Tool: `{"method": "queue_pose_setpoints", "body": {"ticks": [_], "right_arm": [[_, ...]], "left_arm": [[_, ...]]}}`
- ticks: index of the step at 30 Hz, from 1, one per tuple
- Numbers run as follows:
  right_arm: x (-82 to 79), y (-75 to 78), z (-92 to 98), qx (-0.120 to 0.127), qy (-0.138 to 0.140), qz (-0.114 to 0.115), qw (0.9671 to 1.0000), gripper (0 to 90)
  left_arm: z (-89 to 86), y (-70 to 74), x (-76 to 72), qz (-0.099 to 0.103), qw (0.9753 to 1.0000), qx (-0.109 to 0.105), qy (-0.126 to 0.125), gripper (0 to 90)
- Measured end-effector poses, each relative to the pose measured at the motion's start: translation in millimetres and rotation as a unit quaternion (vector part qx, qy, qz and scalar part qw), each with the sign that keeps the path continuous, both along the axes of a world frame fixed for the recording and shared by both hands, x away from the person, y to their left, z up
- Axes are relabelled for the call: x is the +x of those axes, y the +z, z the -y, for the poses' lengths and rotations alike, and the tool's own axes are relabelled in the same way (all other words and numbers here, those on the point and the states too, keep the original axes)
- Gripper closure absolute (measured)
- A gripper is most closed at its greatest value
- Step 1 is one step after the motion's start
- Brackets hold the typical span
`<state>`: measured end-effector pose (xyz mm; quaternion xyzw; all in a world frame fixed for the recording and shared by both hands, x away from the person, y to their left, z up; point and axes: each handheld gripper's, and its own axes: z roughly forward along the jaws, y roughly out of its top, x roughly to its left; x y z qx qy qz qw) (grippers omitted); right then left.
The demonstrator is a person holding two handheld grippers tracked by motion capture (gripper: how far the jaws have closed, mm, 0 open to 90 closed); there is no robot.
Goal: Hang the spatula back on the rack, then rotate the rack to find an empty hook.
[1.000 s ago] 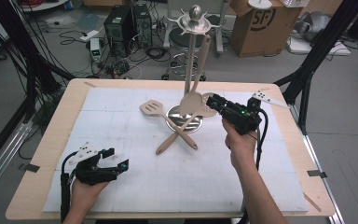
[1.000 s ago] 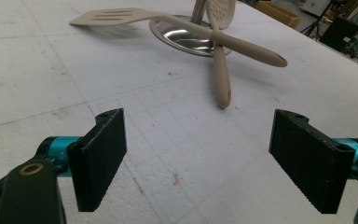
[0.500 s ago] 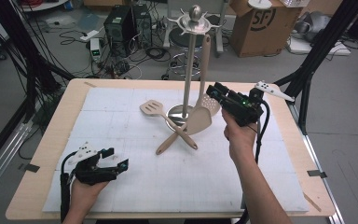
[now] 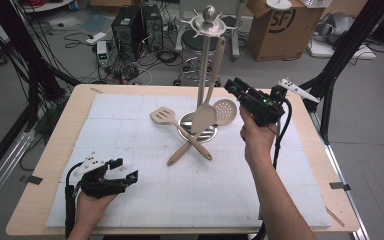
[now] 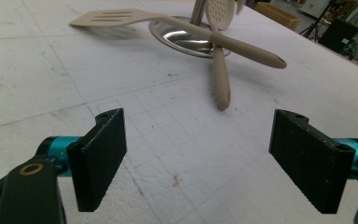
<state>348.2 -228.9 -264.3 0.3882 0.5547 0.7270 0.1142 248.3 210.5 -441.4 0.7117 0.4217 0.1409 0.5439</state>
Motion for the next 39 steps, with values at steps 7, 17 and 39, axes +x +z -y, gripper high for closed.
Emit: {"method": "queue_pose_setpoints", "body": {"ticks": [7, 17, 39], "right_arm": [[12.6, 23.3, -4.8, 0.022, -0.015, 0.018, 0.9995, 65.1], [25.1, 38.8, -12.1, 0.032, -0.028, 0.025, 0.9988, 80.3], [45.4, 43.7, -23.7, 0.042, -0.06, 0.02, 0.9971, 90.0]], "left_arm": [[-1.6, -0.4, 0.3, 0.001, 1.0, -0.004, 0.003, 19.6], [-6.2, 0.6, -1.9, 0.002, 0.9999, -0.009, 0.01, 19.6], [-8.0, -0.4, -4.1, 0.001, 0.9999, -0.01, 0.011, 19.7]]}}
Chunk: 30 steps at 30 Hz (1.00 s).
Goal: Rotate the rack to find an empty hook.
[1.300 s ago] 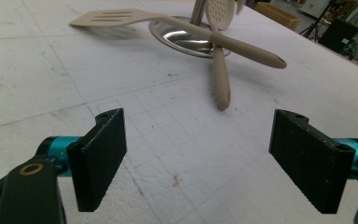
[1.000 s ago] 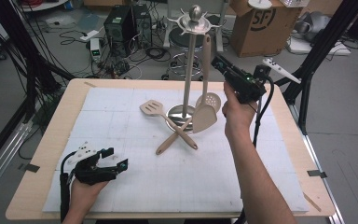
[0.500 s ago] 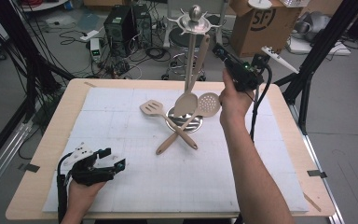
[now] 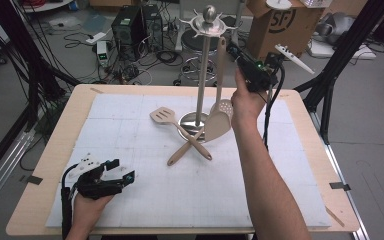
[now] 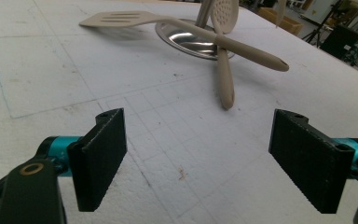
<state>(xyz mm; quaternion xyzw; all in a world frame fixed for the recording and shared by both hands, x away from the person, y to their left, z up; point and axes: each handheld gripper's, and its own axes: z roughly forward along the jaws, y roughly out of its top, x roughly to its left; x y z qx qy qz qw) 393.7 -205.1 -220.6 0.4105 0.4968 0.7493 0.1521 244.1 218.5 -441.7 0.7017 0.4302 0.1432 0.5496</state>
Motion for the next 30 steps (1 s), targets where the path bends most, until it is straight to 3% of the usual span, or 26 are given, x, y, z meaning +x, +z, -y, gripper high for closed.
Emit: {"method": "queue_pose_setpoints", "body": {"ticks": [14, 25, 30], "right_arm": [[-8.9, 3.8, -10.6, -0.011, 0.025, 0.011, 0.9996, 90.0], [-19.5, 4.3, -36.3, -0.002, 0.055, 0.025, 0.9982, 90.0], [-23.9, 8.0, -48.8, -0.016, 0.064, 0.025, 0.9975, 90.0]], "left_arm": [[2.5, -0.4, 0.1, -0.001, 1.0, 0.005, -0.003, 19.7], [2.5, -0.7, 0.4, -0.001, 1.0, 0.005, -0.002, 19.7], [0.7, -0.3, -0.2, 0.0, 1.0, 0.003, -0.002, 19.7]]}}
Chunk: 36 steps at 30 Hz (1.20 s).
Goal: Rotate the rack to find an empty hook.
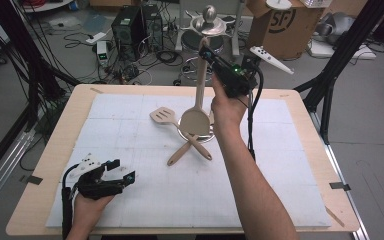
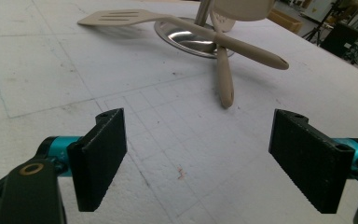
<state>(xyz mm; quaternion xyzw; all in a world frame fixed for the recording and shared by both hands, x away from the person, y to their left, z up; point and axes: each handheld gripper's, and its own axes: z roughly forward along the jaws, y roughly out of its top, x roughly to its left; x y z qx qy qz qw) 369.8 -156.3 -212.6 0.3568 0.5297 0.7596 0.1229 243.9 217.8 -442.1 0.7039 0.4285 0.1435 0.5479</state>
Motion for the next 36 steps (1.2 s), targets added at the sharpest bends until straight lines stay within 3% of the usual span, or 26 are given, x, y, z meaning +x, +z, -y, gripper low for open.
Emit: {"method": "queue_pose_setpoints", "body": {"ticks": [3, 9, 12, 14, 22, 30, 36], "right_arm": [[-2.6, 0.4, 4.8, 0.002, -0.01, 0.005, 0.9999, 90.0], [2.8, -4.0, 28.9, 0.018, -0.04, -0.006, 0.999, 90.0], [9.3, -3.8, 42.8, 0.041, -0.05, -0.022, 0.9977, 90.0], [13.9, -2.3, 50.1, 0.042, -0.056, -0.029, 0.9971, 90.0], [25.0, 5.8, 54.1, 0.021, -0.066, -0.028, 0.9972, 90.0], [24.3, 7.3, 52.1, 0.013, -0.069, -0.02, 0.9973, 90.0], [27.1, 8.1, 54.7, -0.01, -0.067, -0.016, 0.9976, 90.0]], "left_arm": [[-0.6, -0.5, 0.1, -0.001, 1.0, -0.001, 0.0, 19.7], [1.5, 0.0, -0.4, 0.0, 1.0, 0.002, 0.0, 19.7], [1.1, -0.1, -0.3, -0.001, 1.0, 0.0, 0.0, 19.7], [0.1, -0.3, 0.2, -0.002, 1.0, 0.002, 0.0, 19.7], [-0.5, -0.5, 0.0, -0.001, 1.0, 0.0, -0.001, 19.7], [-1.8, -0.7, -0.7, -0.002, 1.0, -0.002, 0.002, 19.7], [0.3, -1.0, -0.8, -0.003, 1.0, -0.002, 0.002, 19.7]]}}
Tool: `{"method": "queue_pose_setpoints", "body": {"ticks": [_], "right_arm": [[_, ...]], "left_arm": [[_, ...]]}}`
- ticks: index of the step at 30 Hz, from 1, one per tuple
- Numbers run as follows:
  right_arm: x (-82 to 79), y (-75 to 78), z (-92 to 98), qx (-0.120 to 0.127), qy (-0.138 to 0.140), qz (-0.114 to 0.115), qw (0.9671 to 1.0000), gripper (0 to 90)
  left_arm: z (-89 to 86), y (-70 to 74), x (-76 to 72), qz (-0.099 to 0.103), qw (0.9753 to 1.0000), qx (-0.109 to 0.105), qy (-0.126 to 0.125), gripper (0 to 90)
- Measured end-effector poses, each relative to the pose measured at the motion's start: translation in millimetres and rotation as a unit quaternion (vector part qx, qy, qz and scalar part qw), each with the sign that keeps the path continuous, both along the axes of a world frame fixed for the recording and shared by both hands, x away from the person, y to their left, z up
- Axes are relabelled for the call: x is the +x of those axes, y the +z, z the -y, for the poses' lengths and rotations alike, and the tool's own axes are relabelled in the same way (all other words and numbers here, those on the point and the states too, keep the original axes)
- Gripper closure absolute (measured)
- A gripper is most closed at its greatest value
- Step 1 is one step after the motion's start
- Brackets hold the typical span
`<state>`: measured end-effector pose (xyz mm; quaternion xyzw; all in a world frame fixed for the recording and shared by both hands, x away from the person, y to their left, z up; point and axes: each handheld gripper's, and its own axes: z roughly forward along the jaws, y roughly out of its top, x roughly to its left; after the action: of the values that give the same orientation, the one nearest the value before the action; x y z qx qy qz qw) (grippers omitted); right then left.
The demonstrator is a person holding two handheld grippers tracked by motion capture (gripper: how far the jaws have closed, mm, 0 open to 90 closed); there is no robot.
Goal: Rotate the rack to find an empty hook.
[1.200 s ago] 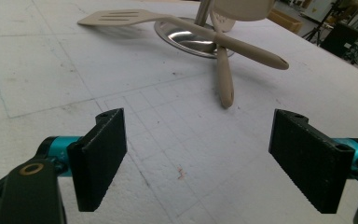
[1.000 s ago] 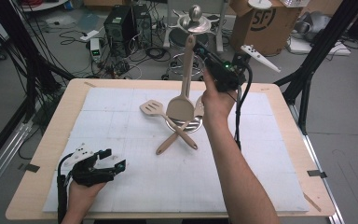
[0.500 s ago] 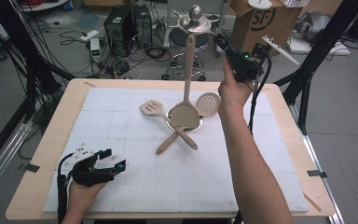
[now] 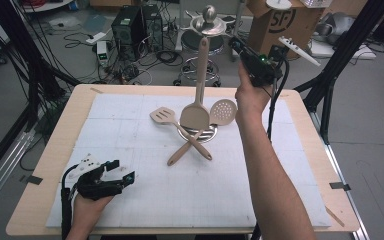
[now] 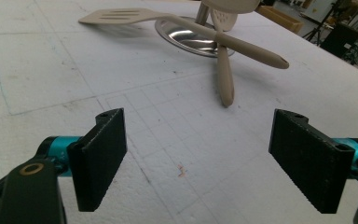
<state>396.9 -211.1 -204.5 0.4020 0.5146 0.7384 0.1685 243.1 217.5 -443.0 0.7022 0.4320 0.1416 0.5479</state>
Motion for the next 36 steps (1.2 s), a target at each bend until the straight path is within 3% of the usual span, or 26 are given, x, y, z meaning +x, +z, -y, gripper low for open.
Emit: {"method": "queue_pose_setpoints", "body": {"ticks": [9, 21, 25, 36], "right_arm": [[4.5, 7.2, 0.2, -0.016, 0.007, 0.001, 0.9999, 90.0], [-7.9, 2.9, -12.9, -0.018, 0.02, 0.014, 0.9995, 90.0], [-11.1, 0.0, -19.8, -0.007, 0.026, 0.009, 0.9996, 90.0], [-19.1, 3.7, -34.3, -0.024, 0.033, 0.021, 0.9989, 90.0]], "left_arm": [[-2.2, -0.2, 0.0, -0.001, 1.0, 0.002, 0.001, 19.7], [-0.4, -0.1, 0.3, -0.001, 1.0, 0.004, -0.001, 19.7], [0.3, -0.4, 0.7, -0.001, 1.0, 0.005, -0.003, 19.7], [5.0, -0.2, 3.4, -0.001, 0.9999, 0.005, -0.01, 19.7]]}}
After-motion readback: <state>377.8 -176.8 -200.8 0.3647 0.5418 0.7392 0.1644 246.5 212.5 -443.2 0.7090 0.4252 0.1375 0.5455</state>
